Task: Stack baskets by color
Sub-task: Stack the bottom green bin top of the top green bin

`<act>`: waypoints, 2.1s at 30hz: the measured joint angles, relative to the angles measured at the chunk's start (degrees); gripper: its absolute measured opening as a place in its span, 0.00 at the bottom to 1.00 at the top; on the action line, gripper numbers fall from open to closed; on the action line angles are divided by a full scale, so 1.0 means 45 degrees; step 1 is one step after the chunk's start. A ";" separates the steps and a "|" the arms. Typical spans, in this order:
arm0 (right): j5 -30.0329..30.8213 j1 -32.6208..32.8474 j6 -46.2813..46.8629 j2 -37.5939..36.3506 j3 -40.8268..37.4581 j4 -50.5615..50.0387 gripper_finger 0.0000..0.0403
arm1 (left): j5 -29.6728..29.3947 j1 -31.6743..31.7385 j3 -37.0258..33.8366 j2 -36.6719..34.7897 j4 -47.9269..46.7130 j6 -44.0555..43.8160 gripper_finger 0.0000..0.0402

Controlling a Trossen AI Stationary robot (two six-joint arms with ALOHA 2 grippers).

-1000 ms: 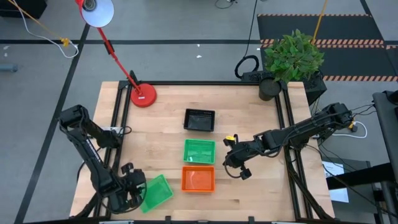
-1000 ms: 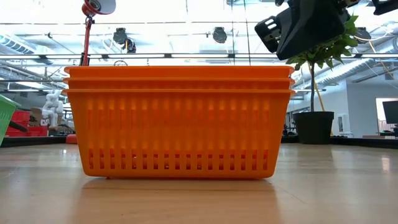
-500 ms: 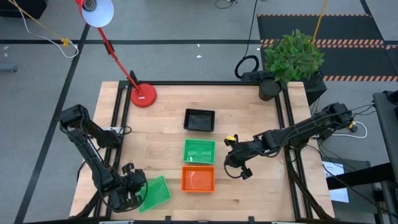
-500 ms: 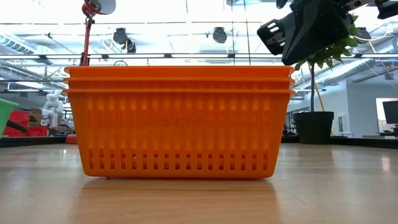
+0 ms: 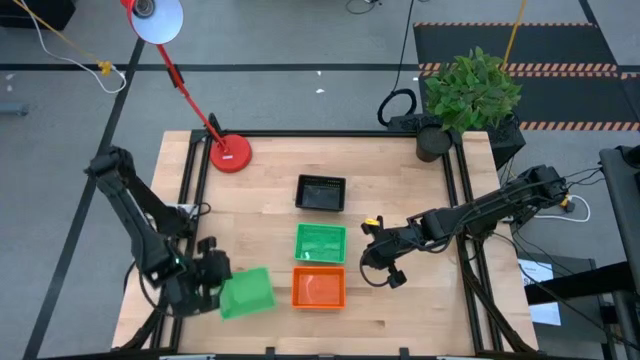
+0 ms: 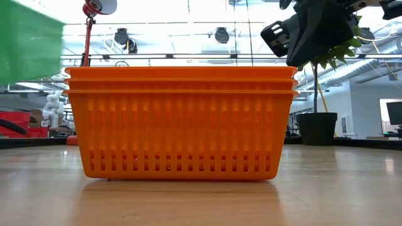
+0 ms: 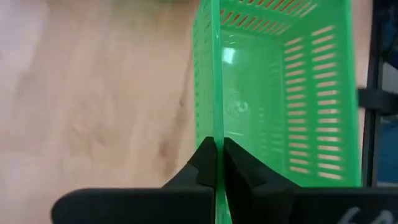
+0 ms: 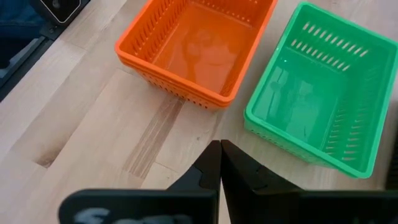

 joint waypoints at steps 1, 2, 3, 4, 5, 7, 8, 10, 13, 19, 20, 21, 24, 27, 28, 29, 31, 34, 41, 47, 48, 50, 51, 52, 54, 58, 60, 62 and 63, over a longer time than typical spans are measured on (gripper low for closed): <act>-0.0001 0.0000 0.0085 0.0000 0.0000 -0.0022 0.01 | -0.0019 0.0281 0.0004 -0.0306 -0.0037 0.0489 0.02; -0.0004 0.0000 0.0161 -0.0005 0.0000 -0.0095 0.01 | -0.0028 0.0557 0.0005 -0.0581 -0.0051 0.1031 0.02; -0.0004 0.0000 0.0182 -0.0060 -0.0004 -0.0239 0.01 | -0.0051 0.0836 0.0005 -0.0842 -0.0047 0.1574 0.02; -0.0004 -0.0001 0.0193 -0.0112 -0.0010 -0.0397 0.01 | -0.0069 0.1129 0.0005 -0.1109 -0.0047 0.2091 0.02; -0.0004 -0.0003 0.0271 -0.0181 -0.0010 -0.0477 0.01 | -0.0069 0.1429 0.0005 -0.1378 -0.0051 0.2607 0.02; 0.0010 0.0000 0.0494 -0.0395 -0.0010 -0.0744 0.01 | -0.0069 0.2045 0.0005 -0.1933 -0.0014 0.3520 0.02; 0.0006 0.0000 0.0610 -0.0513 -0.0010 -0.0915 0.01 | -0.0065 0.2363 0.0005 -0.2191 0.0033 0.3969 0.02; 0.0021 0.0000 0.0825 -0.0742 -0.0010 -0.1015 0.01 | -0.0037 0.2985 0.0005 -0.2727 0.0298 0.4814 0.02; 0.0071 0.0000 0.0846 -0.1013 -0.0010 -0.1077 0.01 | -0.0004 0.3838 0.0005 -0.3413 0.1019 0.6137 0.02; 0.1402 -0.0037 0.0847 -0.0839 -0.1328 0.2447 0.01 | 0.0710 0.5323 0.0015 -0.3894 0.2489 0.8761 0.02; 0.1614 -0.0046 0.0817 -0.0801 -0.1775 0.3397 0.01 | 0.0822 0.5537 0.0015 -0.3893 0.2667 0.9072 0.02; 0.1679 -0.0092 0.0644 -0.0759 -0.2218 0.4203 0.01 | 0.0954 0.5725 0.0015 -0.3868 0.2808 0.9352 0.02; 0.1634 -0.0335 0.0143 -0.0619 -0.3276 0.6285 0.00 | 0.1269 0.6153 0.0015 -0.3815 0.2927 0.9820 0.02; 0.1534 -0.0650 -0.0020 -0.0274 -0.4030 0.7552 0.00 | 0.1373 0.6492 0.0015 -0.3689 0.3174 1.0159 0.02; 0.1235 -0.0777 -0.0017 -0.0078 -0.4229 0.7963 0.00 | 0.1383 0.6559 0.0015 -0.3677 0.3137 1.0243 0.02; 0.0890 -0.0903 0.0000 0.0165 -0.4383 0.8329 0.00 | 0.1377 0.6630 0.0015 -0.3645 0.3177 1.0289 0.02; 0.0325 -0.1130 0.0129 0.0805 -0.4493 0.9124 0.00 | 0.1389 0.6830 0.0015 -0.3587 0.3518 1.0607 0.02; -0.0076 -0.1283 0.0152 0.1737 -0.4498 0.9711 0.00 | 0.1742 0.7108 0.0015 -0.3382 0.4056 1.1067 0.02; -0.0353 -0.1442 0.0175 0.2738 -0.4507 1.0362 0.00 | 0.2427 0.7713 0.0015 -0.2946 0.4547 1.1647 0.02; -0.0285 -0.1488 0.0165 0.3276 -0.4503 1.1865 0.00 | 0.2787 0.8141 0.0015 -0.2595 0.5077 1.2249 0.02; -0.0281 -0.1520 0.0170 0.3315 -0.4503 1.1861 0.00 | 0.2955 0.8206 0.0015 -0.2564 0.5164 1.2334 0.02; -0.0257 -0.1600 0.0175 0.3327 -0.4503 1.1832 0.00 | 0.3103 0.8284 0.0015 -0.2473 0.5402 1.2452 0.02; -0.0100 -0.1638 0.0192 0.3323 -0.4503 1.1850 0.00 | 0.3115 0.8325 0.0015 -0.2421 0.5507 1.2526 0.02; 0.0148 -0.1676 0.0219 0.3322 -0.4503 1.1853 0.00 | 0.3124 0.8339 0.0015 -0.2368 0.5530 1.2577 0.02; 0.0697 -0.1734 0.0225 0.3322 -0.4503 1.1878 0.00 | 0.3132 0.8381 0.0015 -0.2340 0.5563 1.2614 0.03; 0.1076 -0.1886 0.0233 0.3322 -0.4503 1.1939 0.00 | 0.3132 0.8386 0.0015 -0.2351 0.5823 1.2857 0.02; 0.1279 -0.1938 0.0285 0.3322 -0.4503 1.1940 0.00 | 0.3132 0.8384 0.0015 -0.2352 0.5911 1.2923 0.02; 0.1706 -0.1938 0.0365 0.3322 -0.4503 1.1944 0.00 | 0.3132 0.8383 0.0015 -0.2354 0.6014 1.2929 0.02; 0.1716 -0.1938 0.0412 0.3322 -0.4503 1.1939 0.00 | 0.3132 0.8379 0.0015 -0.2354 0.6020 1.2920 0.03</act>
